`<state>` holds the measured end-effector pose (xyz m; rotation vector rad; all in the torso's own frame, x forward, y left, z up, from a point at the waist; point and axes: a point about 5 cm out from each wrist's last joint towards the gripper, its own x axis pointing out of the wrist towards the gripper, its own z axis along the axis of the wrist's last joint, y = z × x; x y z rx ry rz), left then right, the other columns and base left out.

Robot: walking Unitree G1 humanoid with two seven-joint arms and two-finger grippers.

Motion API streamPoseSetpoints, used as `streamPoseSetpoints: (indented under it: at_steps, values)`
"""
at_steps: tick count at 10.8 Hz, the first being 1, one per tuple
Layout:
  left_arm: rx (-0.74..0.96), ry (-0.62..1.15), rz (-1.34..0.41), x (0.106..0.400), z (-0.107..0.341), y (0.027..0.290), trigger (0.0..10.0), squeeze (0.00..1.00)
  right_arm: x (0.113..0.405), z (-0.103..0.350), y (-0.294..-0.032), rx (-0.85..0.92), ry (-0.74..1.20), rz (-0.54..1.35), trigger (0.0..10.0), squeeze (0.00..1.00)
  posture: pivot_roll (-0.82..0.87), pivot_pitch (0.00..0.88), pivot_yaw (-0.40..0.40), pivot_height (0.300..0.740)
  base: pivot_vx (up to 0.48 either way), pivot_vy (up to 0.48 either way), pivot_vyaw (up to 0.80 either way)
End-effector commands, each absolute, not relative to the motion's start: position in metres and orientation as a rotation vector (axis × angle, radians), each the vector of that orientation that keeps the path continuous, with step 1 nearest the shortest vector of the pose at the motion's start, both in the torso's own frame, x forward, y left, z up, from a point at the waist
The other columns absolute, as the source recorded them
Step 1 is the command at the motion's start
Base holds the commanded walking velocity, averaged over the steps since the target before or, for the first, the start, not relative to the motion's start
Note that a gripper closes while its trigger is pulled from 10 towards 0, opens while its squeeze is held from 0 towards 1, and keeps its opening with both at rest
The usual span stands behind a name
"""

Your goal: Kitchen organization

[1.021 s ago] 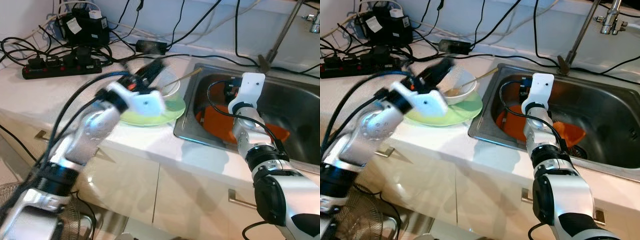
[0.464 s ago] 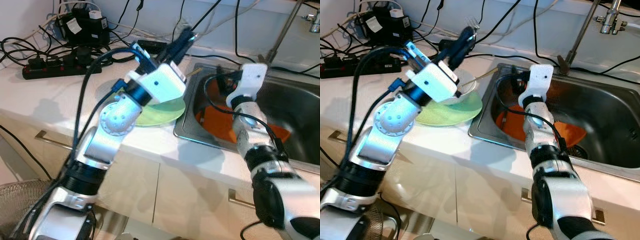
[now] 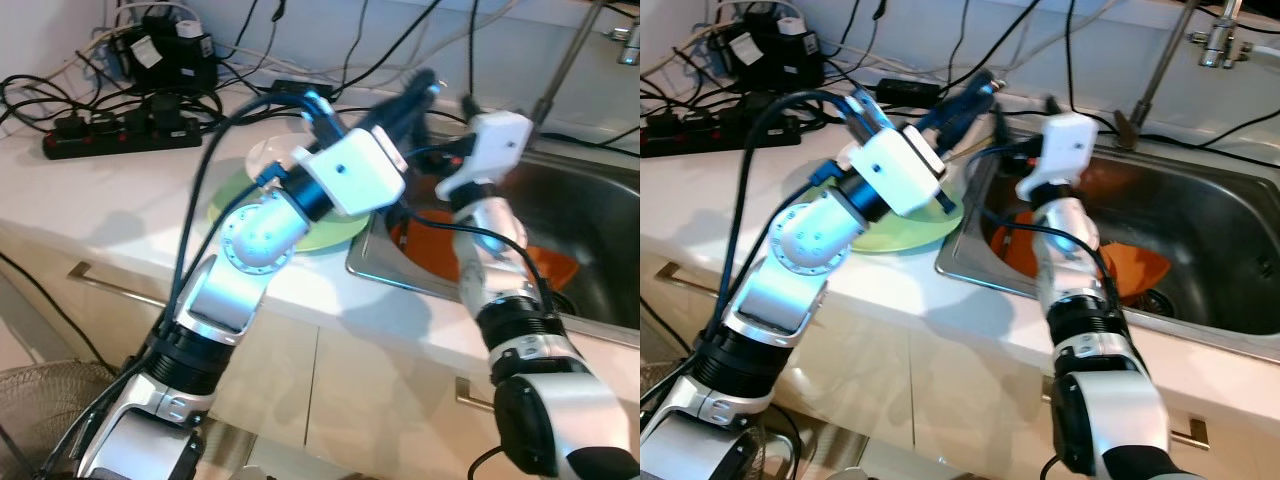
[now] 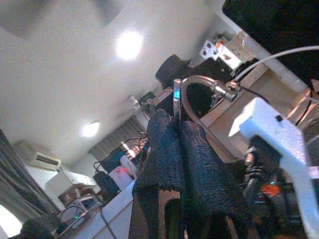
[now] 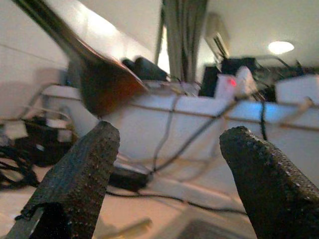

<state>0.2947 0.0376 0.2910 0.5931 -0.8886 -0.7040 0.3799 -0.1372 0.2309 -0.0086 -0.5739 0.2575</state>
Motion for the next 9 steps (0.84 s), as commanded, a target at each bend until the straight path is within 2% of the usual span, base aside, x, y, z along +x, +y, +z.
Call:
streamPoseSetpoints:
  at_steps: [1,4,9]
  values:
    - [0.595,-0.923,-0.723,0.290,0.299,0.034,10.0,0.00,0.377,0.231,-0.137,-0.004,-0.598,0.269,10.0,0.00,0.24,0.028,-0.037,0.725,0.000,0.000,0.00]
    - [0.607,-0.919,-0.722,0.291,0.299,0.034,10.0,0.00,0.372,0.232,-0.134,0.013,-0.615,0.308,10.0,0.00,0.23,0.037,-0.034,0.725,0.000,0.000,0.00]
    - [0.571,-0.792,-0.800,0.295,0.281,0.031,10.0,0.00,0.367,0.242,-0.133,0.039,-0.655,0.322,10.0,0.00,0.23,0.038,-0.032,0.725,0.000,0.000,0.00]
